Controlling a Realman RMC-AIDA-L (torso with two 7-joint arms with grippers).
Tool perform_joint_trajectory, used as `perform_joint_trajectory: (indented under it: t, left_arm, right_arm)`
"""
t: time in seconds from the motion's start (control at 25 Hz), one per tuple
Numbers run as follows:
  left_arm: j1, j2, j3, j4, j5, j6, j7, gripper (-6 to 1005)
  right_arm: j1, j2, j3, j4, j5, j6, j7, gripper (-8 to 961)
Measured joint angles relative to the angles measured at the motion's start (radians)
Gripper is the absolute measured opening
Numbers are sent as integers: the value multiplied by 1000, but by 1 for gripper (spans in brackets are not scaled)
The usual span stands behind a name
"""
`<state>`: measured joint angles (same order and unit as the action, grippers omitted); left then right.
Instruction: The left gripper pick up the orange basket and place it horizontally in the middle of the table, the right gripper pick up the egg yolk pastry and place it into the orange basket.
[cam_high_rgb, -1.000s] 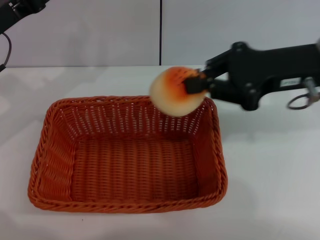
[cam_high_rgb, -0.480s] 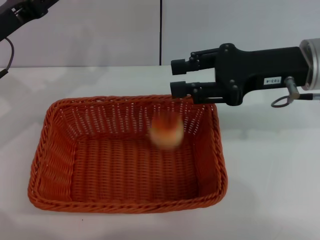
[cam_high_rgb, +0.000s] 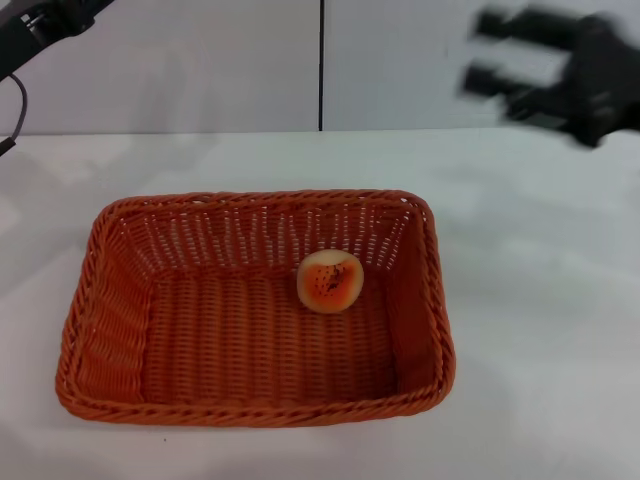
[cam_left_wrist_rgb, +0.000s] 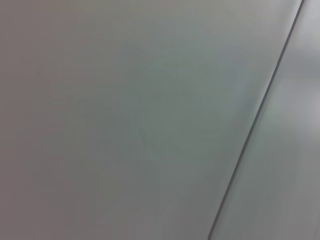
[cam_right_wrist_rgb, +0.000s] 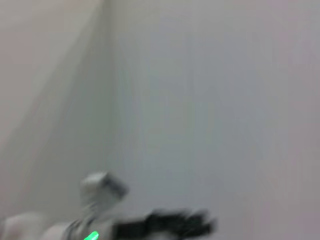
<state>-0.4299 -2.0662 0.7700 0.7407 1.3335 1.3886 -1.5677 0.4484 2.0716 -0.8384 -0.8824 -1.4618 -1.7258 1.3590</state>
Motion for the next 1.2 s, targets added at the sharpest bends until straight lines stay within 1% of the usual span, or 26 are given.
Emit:
perform_joint_trajectory:
  t: [0.08, 0.12, 0.16, 0.28, 0.32, 0.4, 0.52, 0.6, 0.72, 0.88, 1.0, 1.2]
  left_arm:
    - [1, 0, 0, -6, -14, 0, 9, 527]
    - [3, 0, 0, -18, -33, 2, 26, 527]
    - [3, 0, 0, -18, -33, 2, 26, 527]
    - [5, 1, -7, -50, -84, 16, 76, 527]
    - [7, 1, -8, -77, -127, 22, 126, 527]
    - [8, 1, -9, -90, -143, 23, 148, 527]
    - [12, 0, -10, -166, -248, 32, 281, 527]
    - [14, -1, -11, -251, -358, 64, 425, 527]
    - [12, -1, -11, -343, -470, 115, 593, 527]
    - [8, -3, -11, -437, -581, 193, 808, 527]
    - [1, -4, -11, -489, -632, 253, 968, 527]
    - [-8, -6, -11, -516, -646, 280, 1043, 527]
  right_arm:
    - [-55, 1, 34, 25, 97, 0, -102, 636]
    - [-104, 2, 70, 73, 203, 0, -201, 636]
    - [-104, 2, 70, 73, 203, 0, -201, 636]
    - [-154, 2, 148, 191, 365, 5, -332, 636]
    - [-162, 1, 185, 235, 402, 5, -363, 636]
    - [-172, 0, 265, 323, 468, -3, -421, 636]
    - [-177, 1, 359, 449, 573, -19, -448, 636]
    - [-178, 0, 389, 516, 639, -37, -450, 636]
    - [-182, 2, 424, 578, 734, -50, -455, 636]
    - [-182, 3, 441, 599, 758, -50, -466, 636]
    - [-182, 2, 448, 609, 760, -50, -517, 636]
    - [-170, 4, 449, 640, 761, -65, -655, 636]
